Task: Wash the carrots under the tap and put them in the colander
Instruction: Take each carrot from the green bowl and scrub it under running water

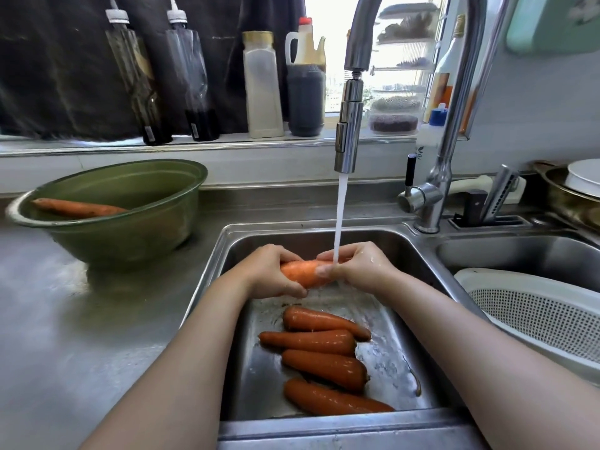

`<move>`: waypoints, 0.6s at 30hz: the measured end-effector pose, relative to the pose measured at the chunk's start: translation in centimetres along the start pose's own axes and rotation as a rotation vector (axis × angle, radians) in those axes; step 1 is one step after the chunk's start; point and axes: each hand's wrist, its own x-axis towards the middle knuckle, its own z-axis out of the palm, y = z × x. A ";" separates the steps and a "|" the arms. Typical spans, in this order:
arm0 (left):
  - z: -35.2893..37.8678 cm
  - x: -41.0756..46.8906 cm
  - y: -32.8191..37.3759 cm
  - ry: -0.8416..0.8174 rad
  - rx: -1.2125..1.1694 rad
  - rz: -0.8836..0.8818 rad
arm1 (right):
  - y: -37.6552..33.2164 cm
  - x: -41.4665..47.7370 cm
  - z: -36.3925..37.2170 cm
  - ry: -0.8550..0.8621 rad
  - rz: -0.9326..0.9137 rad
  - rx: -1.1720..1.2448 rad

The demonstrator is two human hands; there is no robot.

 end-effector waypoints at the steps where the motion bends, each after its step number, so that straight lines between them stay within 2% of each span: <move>1: -0.1 0.0 0.0 0.008 0.009 -0.002 | 0.0 0.1 0.1 0.003 0.002 0.014; 8: 0.1 0.1 0.5 0.031 0.053 0.011 | -0.3 0.3 0.1 0.090 0.057 0.026; 13: 0.4 0.1 1.3 0.040 0.162 0.004 | 0.3 -0.3 -0.9 -0.037 0.059 -0.083; 15: 0.6 0.1 1.8 0.043 0.181 0.002 | 0.6 -0.1 -0.6 0.036 0.060 -0.088; 18: 1.0 0.1 2.5 0.045 0.121 0.017 | 0.3 0.7 0.0 0.274 0.055 -0.124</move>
